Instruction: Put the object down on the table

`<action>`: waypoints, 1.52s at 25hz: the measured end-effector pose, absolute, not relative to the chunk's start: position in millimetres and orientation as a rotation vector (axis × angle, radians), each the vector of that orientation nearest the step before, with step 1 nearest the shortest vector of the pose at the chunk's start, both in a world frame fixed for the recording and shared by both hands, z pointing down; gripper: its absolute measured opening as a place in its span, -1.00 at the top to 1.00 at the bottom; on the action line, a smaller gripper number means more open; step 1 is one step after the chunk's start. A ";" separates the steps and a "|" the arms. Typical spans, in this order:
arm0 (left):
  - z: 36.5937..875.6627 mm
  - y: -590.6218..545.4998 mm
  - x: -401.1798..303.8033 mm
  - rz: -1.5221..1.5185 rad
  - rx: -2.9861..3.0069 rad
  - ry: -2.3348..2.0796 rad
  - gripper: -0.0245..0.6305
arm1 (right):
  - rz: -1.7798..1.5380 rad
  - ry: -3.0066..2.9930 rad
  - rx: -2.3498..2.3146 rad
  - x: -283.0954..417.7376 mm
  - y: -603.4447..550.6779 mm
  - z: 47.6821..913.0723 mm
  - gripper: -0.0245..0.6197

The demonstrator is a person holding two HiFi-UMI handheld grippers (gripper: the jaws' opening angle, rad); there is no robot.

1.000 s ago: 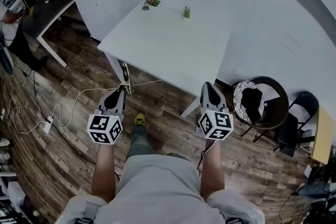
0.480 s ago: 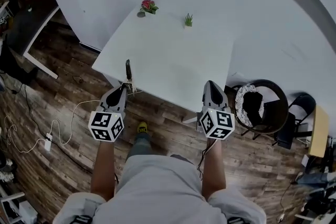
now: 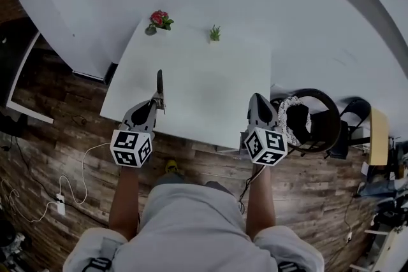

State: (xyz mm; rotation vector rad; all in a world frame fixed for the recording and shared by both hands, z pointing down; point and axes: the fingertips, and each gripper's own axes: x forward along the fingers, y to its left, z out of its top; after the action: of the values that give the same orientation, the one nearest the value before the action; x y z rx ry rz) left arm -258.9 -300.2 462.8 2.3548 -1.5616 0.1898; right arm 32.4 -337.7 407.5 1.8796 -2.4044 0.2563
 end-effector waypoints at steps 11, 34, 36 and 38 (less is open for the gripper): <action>474.4 -356.6 -275.3 0.325 2.411 -1.518 0.86 | 0.304 -2.296 2.018 24.6 -354.3 412.7 0.90; 510.0 -397.7 -270.9 0.714 2.437 -1.678 0.86 | 0.382 -2.447 1.931 12.3 -401.9 433.1 0.90; 517.0 -405.0 -265.6 0.808 2.459 -1.674 0.86 | 0.399 -2.457 1.916 11.5 -410.3 437.8 0.90; 523.7 -409.8 -260.9 0.904 2.477 -1.669 0.86 | 0.413 -2.465 1.908 12.5 -417.3 441.3 0.90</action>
State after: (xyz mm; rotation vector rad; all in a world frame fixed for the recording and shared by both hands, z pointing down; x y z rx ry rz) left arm -260.9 -409.8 523.7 2.4775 -1.6693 0.9045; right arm 12.5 -417.3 441.3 1.9083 -2.4655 0.4130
